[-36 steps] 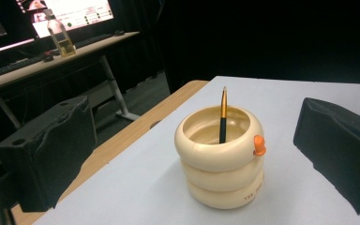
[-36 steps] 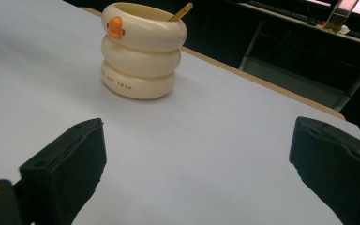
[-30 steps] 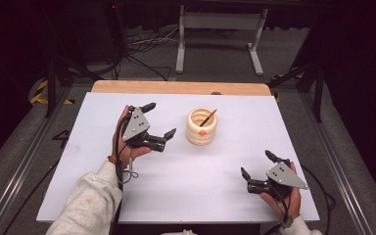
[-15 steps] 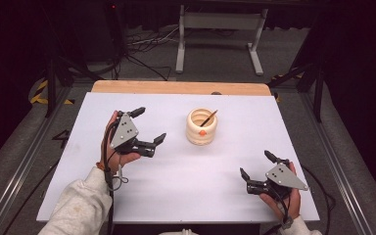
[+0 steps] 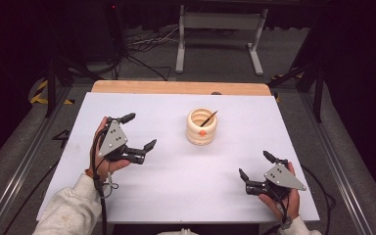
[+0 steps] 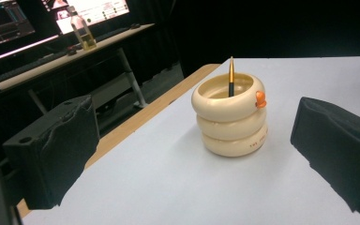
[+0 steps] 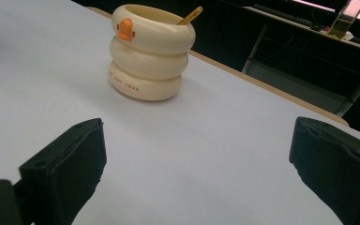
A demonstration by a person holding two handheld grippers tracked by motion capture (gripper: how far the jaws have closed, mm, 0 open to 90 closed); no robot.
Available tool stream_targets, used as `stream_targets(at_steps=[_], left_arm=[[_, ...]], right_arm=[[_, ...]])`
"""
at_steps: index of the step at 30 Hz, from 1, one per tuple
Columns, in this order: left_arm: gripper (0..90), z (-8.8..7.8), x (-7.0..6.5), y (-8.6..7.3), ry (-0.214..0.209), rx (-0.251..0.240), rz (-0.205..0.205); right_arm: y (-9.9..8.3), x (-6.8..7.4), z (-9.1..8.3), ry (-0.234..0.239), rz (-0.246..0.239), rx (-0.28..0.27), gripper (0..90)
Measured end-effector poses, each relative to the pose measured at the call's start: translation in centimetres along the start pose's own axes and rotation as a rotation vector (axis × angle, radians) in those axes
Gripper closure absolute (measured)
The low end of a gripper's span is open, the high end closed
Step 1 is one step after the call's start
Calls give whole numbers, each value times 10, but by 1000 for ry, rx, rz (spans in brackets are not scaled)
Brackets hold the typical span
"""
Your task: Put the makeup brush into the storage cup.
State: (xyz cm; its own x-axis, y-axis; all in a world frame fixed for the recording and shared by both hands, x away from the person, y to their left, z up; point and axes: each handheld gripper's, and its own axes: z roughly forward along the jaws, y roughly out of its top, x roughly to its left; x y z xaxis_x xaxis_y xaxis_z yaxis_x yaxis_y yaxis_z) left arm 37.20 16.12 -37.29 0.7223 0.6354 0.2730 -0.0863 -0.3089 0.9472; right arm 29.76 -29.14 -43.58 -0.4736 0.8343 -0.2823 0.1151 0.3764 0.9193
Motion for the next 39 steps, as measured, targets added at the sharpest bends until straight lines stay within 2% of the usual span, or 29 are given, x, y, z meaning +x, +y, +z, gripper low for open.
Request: stream_targets(at_steps=[16, 23, 29, 33, 39], left_arm=[[29, -27, 1, -19, 37, 37, -2], [29, -38, 3, -28, 52, 69, 5], [34, -47, 5, -38, 60, 88, -6], [34, -53, 6, -43, 73, 109, 9], [34, -60, 6, -51, 81, 126, 10]], right_arm=[[1, 2, -1, 2, -7, -5, 45], [1, 2, -1, -1, -7, -7, 43], [0, 2, 0, 0, -10, -6, 43], [0, 3, 0, 3, -13, -4, 43], [0, 3, 0, 3, -11, -3, 43]])
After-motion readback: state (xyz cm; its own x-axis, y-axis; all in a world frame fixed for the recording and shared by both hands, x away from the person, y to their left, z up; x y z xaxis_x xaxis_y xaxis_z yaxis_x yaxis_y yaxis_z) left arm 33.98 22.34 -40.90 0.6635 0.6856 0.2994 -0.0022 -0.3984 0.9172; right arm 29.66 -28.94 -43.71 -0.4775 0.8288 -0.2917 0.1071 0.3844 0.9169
